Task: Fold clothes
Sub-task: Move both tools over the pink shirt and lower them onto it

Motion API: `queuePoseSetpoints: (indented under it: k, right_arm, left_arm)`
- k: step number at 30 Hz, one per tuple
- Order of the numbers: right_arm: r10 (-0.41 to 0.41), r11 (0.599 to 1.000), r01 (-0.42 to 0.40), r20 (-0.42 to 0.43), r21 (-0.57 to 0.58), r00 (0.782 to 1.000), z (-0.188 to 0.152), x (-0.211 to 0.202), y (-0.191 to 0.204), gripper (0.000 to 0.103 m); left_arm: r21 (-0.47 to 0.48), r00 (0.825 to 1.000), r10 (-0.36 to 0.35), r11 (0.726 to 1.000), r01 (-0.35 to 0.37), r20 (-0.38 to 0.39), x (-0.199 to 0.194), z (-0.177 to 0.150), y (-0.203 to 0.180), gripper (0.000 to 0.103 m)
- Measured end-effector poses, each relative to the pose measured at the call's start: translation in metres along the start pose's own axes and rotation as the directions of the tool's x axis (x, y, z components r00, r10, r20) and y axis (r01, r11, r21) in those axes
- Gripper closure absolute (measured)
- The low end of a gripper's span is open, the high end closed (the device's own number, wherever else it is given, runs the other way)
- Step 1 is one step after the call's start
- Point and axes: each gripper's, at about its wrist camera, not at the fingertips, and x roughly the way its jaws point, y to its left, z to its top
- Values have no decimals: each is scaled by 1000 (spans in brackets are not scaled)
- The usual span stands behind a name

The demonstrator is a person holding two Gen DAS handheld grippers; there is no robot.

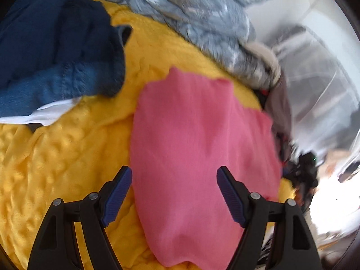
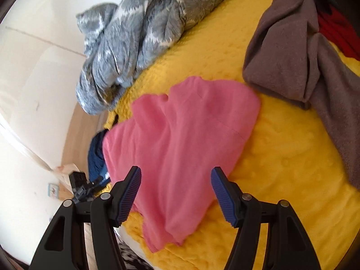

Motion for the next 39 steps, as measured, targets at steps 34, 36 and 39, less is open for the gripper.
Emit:
queuePoseSetpoints:
  k: [34, 36, 39]
  right_arm:
    - [66, 996, -62, -62, 65, 996, -8, 23, -24, 36]
    - [84, 995, -80, -72, 59, 994, -9, 27, -19, 36]
    - [76, 997, -73, -96, 35, 993, -11, 36, -12, 36]
  left_arm:
    - [-88, 984, -178, 980, 176, -8, 30, 9, 14, 23]
    - [-80, 982, -188, 979, 186, -11, 31, 10, 10, 23]
    - [-66, 982, -187, 980, 186, -18, 34, 10, 4, 23]
